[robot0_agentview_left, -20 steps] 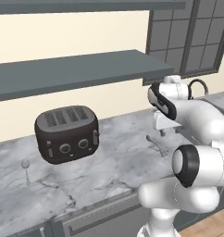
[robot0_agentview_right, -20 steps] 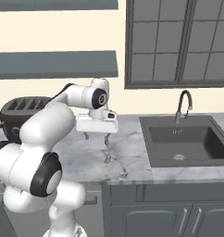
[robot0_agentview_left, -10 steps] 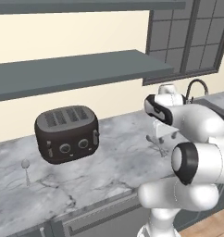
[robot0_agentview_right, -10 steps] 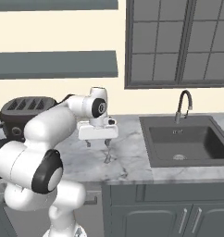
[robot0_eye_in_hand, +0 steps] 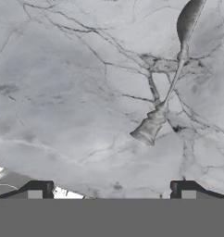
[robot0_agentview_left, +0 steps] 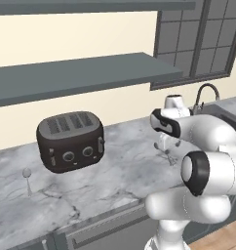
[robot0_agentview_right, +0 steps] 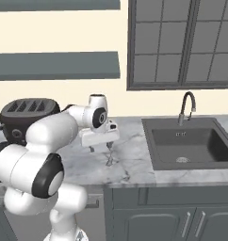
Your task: Organize the utensils by type. Pick up the wooden spoons from the counter and place them in the open cabinet. Then pick up the metallic utensils from the counter and place them in the open drawer.
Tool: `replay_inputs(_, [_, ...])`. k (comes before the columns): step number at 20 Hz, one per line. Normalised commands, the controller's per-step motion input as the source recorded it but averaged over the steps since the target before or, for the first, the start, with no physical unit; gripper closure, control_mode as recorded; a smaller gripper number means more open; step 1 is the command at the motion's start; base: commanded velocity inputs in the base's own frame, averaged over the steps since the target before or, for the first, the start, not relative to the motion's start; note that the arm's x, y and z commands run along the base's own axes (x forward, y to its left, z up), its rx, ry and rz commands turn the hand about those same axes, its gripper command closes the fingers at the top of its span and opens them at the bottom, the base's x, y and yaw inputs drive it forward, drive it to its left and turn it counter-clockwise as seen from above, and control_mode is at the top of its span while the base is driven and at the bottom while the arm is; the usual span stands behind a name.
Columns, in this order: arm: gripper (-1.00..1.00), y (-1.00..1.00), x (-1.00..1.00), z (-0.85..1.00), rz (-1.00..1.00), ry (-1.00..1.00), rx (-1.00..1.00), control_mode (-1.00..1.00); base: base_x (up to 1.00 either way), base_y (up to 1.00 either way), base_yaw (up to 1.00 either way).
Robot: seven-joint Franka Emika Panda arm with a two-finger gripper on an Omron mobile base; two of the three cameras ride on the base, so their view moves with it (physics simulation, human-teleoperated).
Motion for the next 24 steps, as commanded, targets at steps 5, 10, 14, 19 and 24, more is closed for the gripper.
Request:
replay_inputs(5, [-1.00, 0.03, 0.30, -0.24, 0.03, -0.17, 0.12, -1.00, 0.00, 0.00, 0.00])
replay_inputs(10, [-1.00, 0.11, 0.50, -0.14, 0.00, -0.01, 0.05, -1.00, 0.00, 0.00, 0.00])
replay_inputs(14, [-1.00, 0.09, 0.48, -0.11, 0.00, 0.00, 0.00, -1.00, 0.00, 0.00, 0.00])
replay_inputs(19, [-1.00, 0.00, 0.36, -0.15, -0.04, 0.00, 0.00, -1.00, 0.00, 0.00, 0.00])
replay_inputs(24, [-1.00, 0.00, 0.26, -0.24, -0.05, 0.00, 0.00, -1.00, 0.00, 0.00, 0.00])
